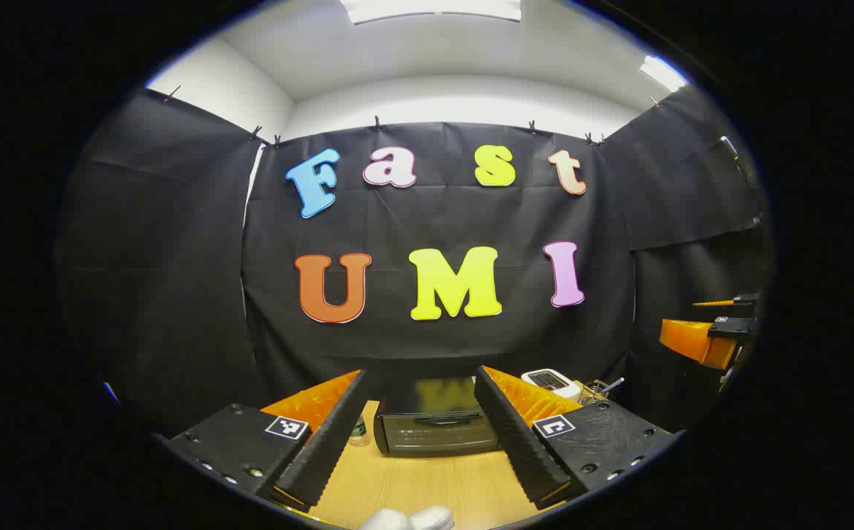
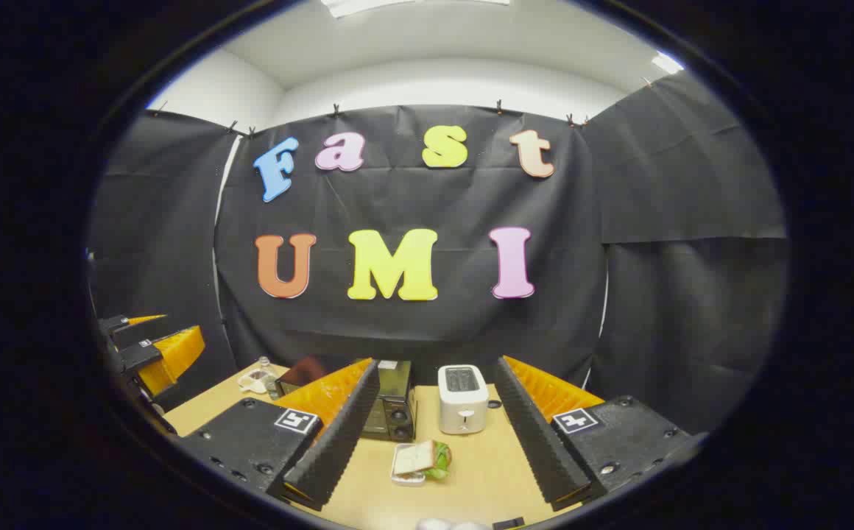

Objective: Open the electric oven with the left hand, put the food in, and close the electric oven.

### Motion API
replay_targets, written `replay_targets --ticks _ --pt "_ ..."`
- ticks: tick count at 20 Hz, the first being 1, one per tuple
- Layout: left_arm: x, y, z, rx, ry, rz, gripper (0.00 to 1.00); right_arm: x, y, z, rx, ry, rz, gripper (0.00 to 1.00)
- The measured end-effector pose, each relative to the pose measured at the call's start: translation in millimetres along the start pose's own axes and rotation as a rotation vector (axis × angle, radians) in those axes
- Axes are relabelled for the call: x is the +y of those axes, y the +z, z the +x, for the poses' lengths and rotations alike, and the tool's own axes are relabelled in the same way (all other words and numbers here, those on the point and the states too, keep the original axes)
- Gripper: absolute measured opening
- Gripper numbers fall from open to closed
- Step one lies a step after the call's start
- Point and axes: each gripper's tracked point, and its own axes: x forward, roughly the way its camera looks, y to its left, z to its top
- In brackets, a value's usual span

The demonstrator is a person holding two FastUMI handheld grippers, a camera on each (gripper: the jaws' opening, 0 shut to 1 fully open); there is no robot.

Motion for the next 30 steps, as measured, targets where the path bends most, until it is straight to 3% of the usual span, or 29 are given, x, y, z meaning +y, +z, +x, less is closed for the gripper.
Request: replay_targets --ticks 1,7,8,9,11,12,14,15,16,17,18,19,21,22,23,24,26,27,28,29,30 --pt "-2 -2 2 0.002 -0.002 -0.002 0.95 -1 -1 1 0.002 -0.001 -0.001 1.00" --pt "-4 -8 15 0.013 -0.004 0.000 0.95 -6 -1 4 0.009 -0.016 -0.006 1.00" --pt "-6 -10 17 0.017 -0.006 -0.004 0.95 -7 -2 5 0.011 -0.018 -0.006 0.93" --pt "-7 -10 18 0.019 -0.007 -0.006 0.95 -9 0 6 0.011 -0.019 -0.006 1.00" --pt "-8 -14 25 0.021 -0.008 -0.002 0.95 -12 0 8 0.014 -0.023 -0.014 1.00" --pt "-10 -17 29 0.025 -0.008 -0.001 0.95 -13 -1 9 0.017 -0.024 -0.016 0.93" --pt "-16 -27 40 0.045 -0.020 -0.018 0.95 -15 -3 9 0.027 -0.024 -0.017 0.93" --pt "-16 -33 45 0.055 -0.022 -0.028 0.95 -16 -4 9 0.034 -0.025 -0.023 1.00" --pt "-18 -38 55 0.062 -0.023 -0.032 0.95 -18 -6 8 0.039 -0.028 -0.029 1.00" --pt "-19 -45 62 0.077 -0.018 -0.034 0.95 -21 -7 9 0.045 -0.032 -0.035 1.00" --pt "-21 -54 72 0.098 -0.012 -0.032 0.95 -24 -8 9 0.051 -0.038 -0.040 0.93" --pt "-21 -63 81 0.115 -0.008 -0.032 0.95 -27 -9 9 0.059 -0.044 -0.042 1.00" --pt "-26 -82 103 0.146 -0.005 -0.044 0.95 -34 -11 9 0.072 -0.057 -0.045 1.00" --pt "-29 -91 115 0.156 -0.008 -0.043 0.95 -37 -13 10 0.076 -0.064 -0.048 0.93" --pt "-29 -103 127 0.182 -0.006 -0.042 0.95 -40 -14 10 0.085 -0.070 -0.052 1.00" --pt "-30 -114 139 0.198 -0.004 -0.036 0.95 -41 -17 11 0.092 -0.075 -0.056 0.93" --pt "-35 -138 162 0.241 -0.004 -0.033 1.00 -45 -22 12 0.111 -0.083 -0.064 0.93" --pt "-37 -148 171 0.267 -0.006 -0.035 0.95 -45 -25 14 0.120 -0.084 -0.067 0.93" --pt "-41 -159 181 0.282 -0.011 -0.039 0.95 -46 -28 15 0.126 -0.087 -0.067 1.00" --pt "-44 -171 190 0.313 -0.014 -0.040 0.95 -46 -28 16 0.134 -0.090 -0.062 0.94" --pt "-48 -182 200 0.336 -0.019 -0.038 0.95 -46 -30 17 0.139 -0.090 -0.056 1.00"
